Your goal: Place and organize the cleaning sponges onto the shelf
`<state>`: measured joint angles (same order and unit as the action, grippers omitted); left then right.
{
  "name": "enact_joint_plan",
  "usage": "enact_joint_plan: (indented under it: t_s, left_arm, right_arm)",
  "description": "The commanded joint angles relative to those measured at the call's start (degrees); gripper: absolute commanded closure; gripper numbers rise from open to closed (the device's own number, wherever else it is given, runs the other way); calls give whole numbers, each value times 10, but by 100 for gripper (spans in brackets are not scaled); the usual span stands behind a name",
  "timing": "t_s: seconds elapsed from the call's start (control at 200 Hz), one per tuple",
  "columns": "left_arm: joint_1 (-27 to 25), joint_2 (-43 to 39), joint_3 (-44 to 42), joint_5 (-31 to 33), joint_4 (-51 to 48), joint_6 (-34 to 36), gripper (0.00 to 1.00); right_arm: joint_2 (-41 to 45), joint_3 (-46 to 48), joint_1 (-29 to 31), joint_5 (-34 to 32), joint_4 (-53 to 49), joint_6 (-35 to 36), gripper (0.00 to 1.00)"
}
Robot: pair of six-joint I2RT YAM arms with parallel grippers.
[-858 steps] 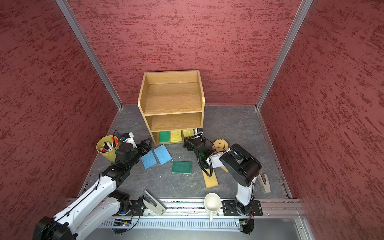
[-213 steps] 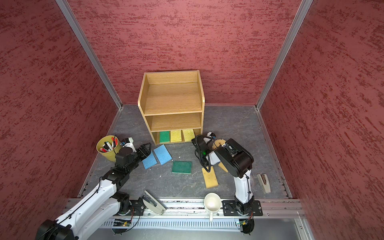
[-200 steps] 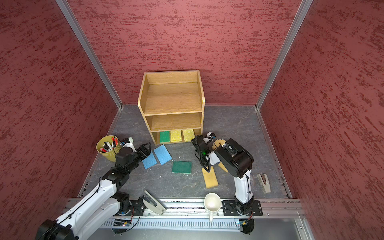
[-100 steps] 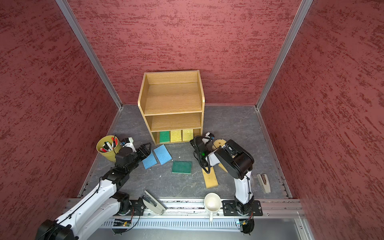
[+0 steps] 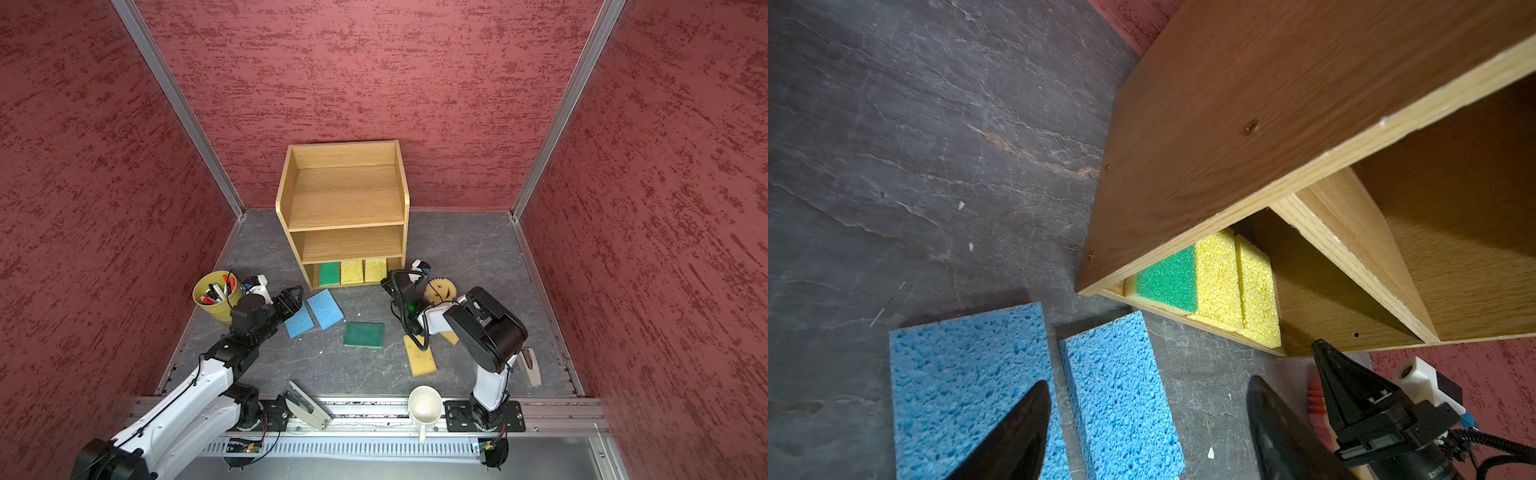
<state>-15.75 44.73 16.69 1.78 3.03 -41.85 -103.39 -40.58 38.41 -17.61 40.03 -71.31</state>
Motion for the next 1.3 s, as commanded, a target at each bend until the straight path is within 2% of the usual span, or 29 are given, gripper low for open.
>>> enact_joint_plan:
  t_s: [0.0,0.356,1.082,1.292]
  left_arm:
    - [2,0,-1,0,4,-8,26]
    - [3,2,0,3,-9,-7,26]
    - [2,6,6,1,-14,-9,26]
    - [2,4,8,0,-19,-11,26]
  right_arm:
    - [-20,-23,0,55,-10,-2,100]
    - [-48,-31,0,95,-22,-31,100]
    - [-63,-15,-22,77,-1,-46,100]
    - [-52,-1,-21,106,8,-44,100]
